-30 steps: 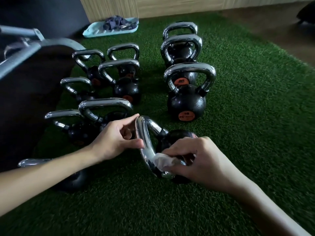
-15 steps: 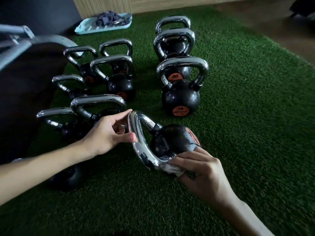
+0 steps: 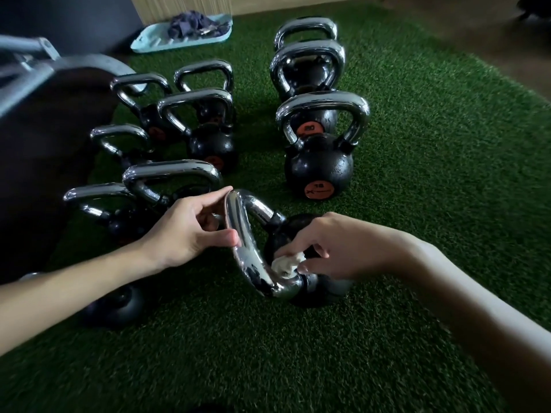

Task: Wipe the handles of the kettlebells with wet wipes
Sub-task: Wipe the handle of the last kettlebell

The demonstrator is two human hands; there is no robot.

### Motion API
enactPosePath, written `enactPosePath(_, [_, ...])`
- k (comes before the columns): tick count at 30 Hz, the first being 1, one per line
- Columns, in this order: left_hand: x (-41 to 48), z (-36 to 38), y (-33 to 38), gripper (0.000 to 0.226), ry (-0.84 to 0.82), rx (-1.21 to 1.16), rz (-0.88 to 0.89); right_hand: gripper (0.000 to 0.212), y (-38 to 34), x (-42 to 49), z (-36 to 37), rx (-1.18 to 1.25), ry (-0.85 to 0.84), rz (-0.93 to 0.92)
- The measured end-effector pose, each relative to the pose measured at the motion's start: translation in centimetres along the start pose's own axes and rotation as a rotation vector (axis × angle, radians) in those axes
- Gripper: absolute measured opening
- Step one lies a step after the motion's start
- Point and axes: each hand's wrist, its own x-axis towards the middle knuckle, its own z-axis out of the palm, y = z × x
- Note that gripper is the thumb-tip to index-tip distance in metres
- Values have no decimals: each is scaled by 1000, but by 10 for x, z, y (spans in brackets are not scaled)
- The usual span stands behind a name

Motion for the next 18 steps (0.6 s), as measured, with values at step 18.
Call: enactPosePath(18, [2,-1,-1,128,-32,-25,-3,18,-6,25,18,532,237,98])
